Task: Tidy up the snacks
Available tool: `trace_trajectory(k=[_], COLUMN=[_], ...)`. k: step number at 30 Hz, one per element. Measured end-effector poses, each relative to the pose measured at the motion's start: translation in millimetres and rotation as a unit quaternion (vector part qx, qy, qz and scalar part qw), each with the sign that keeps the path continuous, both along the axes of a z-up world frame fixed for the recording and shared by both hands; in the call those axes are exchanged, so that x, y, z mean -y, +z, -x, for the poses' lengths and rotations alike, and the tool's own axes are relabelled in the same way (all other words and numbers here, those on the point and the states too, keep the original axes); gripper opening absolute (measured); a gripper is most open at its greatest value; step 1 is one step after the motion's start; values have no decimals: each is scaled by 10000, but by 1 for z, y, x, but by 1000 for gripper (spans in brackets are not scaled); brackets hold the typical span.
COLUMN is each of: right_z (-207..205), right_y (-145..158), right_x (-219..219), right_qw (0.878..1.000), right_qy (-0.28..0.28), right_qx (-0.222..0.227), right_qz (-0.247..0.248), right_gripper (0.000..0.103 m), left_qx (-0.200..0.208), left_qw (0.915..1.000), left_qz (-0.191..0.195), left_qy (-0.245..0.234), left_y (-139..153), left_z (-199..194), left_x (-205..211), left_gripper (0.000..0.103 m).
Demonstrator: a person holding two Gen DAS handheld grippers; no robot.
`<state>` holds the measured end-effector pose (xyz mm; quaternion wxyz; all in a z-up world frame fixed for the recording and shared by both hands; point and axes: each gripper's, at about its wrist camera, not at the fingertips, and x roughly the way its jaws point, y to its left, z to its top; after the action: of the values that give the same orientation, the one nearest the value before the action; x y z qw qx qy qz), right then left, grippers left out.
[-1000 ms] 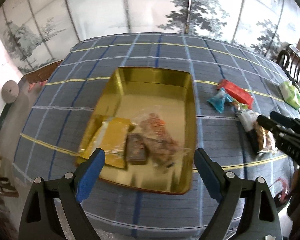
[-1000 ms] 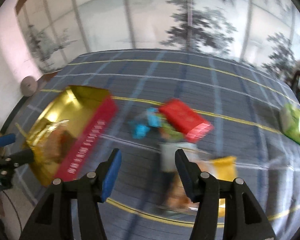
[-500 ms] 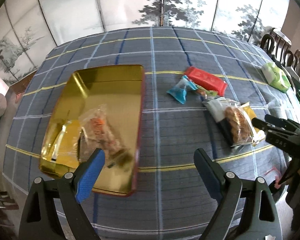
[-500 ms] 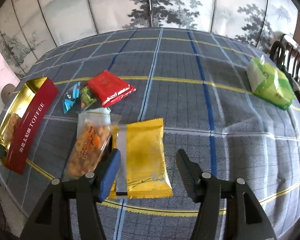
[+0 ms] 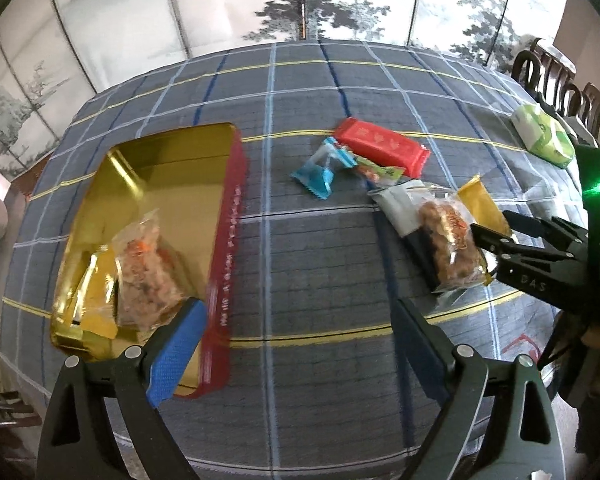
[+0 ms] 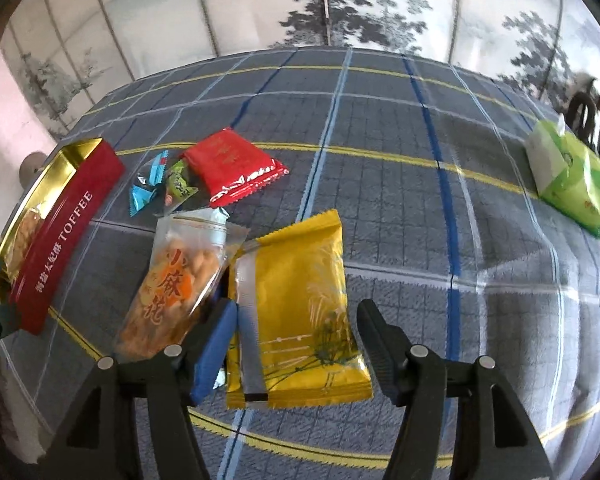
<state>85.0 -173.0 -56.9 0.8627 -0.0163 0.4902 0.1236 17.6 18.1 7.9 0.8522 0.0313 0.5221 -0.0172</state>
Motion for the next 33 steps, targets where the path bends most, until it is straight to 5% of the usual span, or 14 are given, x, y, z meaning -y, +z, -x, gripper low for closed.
trace_trajectory(k=[25,33], right_z=[-7,-20], right_y=[-11,-13], right_x=[-6,9], right_qw=[9987,9981], right_qy=[451,248], right_qx=[173,439], right_qz=[143,363], right_gripper=[68,59], left_qx=[-173,-162], left_qw=[9993,9988], left_qz=[-52,-77], left_qy=[-331,-463], left_y=[-13,-17], left_z=[-22,-28], left_x=[52,69], left_gripper=[92,92])
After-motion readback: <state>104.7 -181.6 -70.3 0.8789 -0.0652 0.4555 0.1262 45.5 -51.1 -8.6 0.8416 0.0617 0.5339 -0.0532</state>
